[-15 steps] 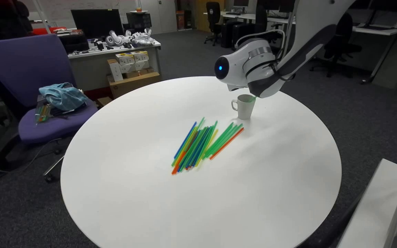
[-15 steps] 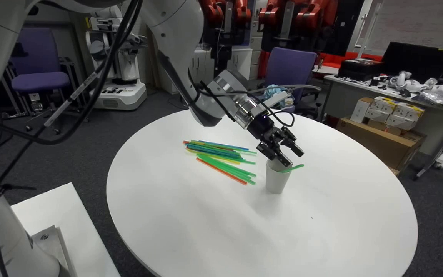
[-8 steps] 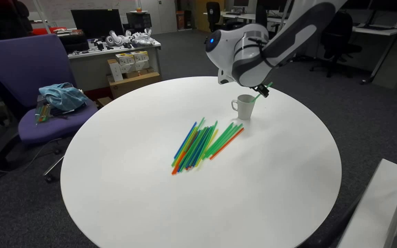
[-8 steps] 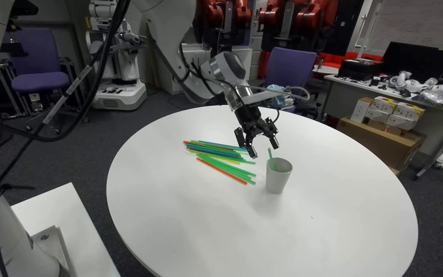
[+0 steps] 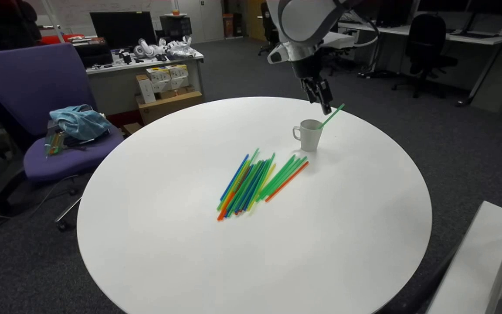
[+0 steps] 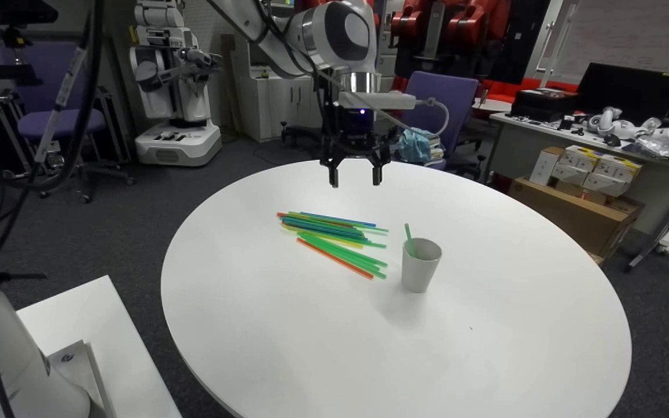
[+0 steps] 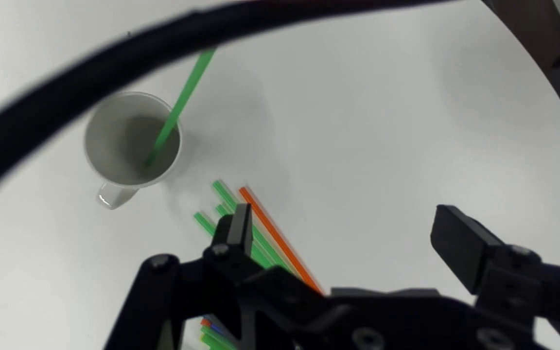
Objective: Put one green straw in the mug.
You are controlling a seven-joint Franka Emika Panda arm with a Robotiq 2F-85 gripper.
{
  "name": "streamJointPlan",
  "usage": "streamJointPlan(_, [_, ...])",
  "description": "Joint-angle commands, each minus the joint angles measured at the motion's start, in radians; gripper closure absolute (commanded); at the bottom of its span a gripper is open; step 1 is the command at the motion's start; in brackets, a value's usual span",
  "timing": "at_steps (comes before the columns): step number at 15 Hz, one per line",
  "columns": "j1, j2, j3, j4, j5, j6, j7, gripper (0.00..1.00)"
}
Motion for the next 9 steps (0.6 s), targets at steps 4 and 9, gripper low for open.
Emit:
streamJointPlan(4, [-0.029, -0.138, -0.036, -0.074, 0.241, 0.035, 0.125, 0.00])
streamJointPlan(9, [-0.018, -0.100, -0.045, -0.034, 0.230, 0.039, 0.149, 0.00])
